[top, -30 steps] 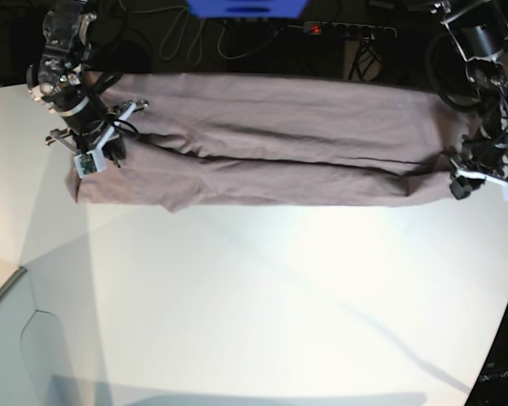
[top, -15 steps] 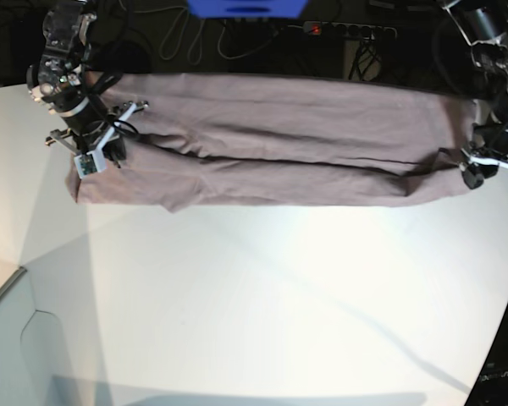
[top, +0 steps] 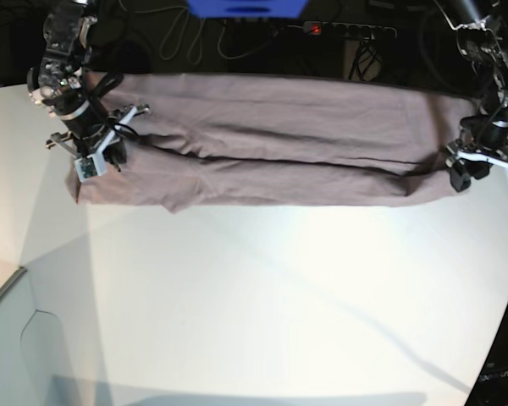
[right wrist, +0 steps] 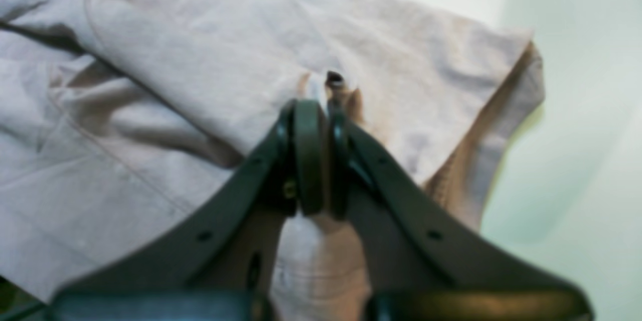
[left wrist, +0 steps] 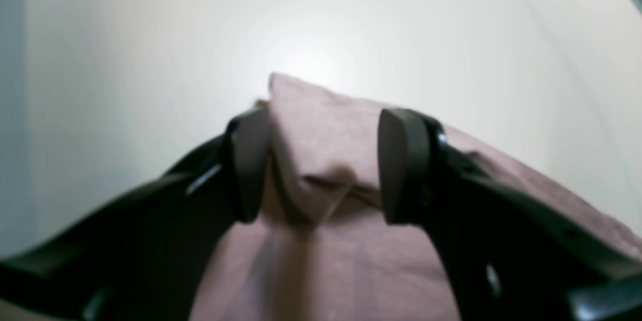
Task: Layout the t-shirt on the table in an organized manner, then fold the t-shirt properly
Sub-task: 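Hold the strip ends with both grippers and pull them apart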
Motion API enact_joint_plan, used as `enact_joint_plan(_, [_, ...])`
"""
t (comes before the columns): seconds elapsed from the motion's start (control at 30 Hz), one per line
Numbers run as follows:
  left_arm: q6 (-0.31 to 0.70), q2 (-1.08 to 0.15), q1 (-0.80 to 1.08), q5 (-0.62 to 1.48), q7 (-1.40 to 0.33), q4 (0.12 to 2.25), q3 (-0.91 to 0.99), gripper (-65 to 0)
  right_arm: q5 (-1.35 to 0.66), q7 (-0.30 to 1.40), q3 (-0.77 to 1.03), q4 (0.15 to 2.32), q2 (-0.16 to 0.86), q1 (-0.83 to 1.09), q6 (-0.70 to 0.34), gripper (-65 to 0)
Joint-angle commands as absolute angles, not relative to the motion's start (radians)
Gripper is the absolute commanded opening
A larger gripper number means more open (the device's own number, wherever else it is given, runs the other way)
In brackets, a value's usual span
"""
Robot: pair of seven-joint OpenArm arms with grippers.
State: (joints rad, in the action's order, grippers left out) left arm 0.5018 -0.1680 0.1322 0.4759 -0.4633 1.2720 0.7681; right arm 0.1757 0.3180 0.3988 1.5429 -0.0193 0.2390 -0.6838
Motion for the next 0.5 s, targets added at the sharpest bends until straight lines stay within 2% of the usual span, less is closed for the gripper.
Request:
enact_joint_plan(0.0, [0.512, -0.182, 0.124, 0.487, -0.44, 1.288, 0.768, -30.9, 0.156, 0.297, 0.4, 1.558, -0.019, 0.231, -0.698, -65.0])
enact_joint_plan(0.27, [0.501, -0.197, 0.107, 0.486, -0.433, 1.283, 0.774, -30.9, 0.156, 0.297, 0.4, 1.558, -0.021, 0.231, -0.698, -65.0])
enact_joint_plan(0.47, [0.499, -0.226, 0.015, 0.483, -0.438, 1.208, 0.774, -30.9, 0.156, 0.297, 0.4, 1.558, -0.021, 0.232, -0.698, -65.0])
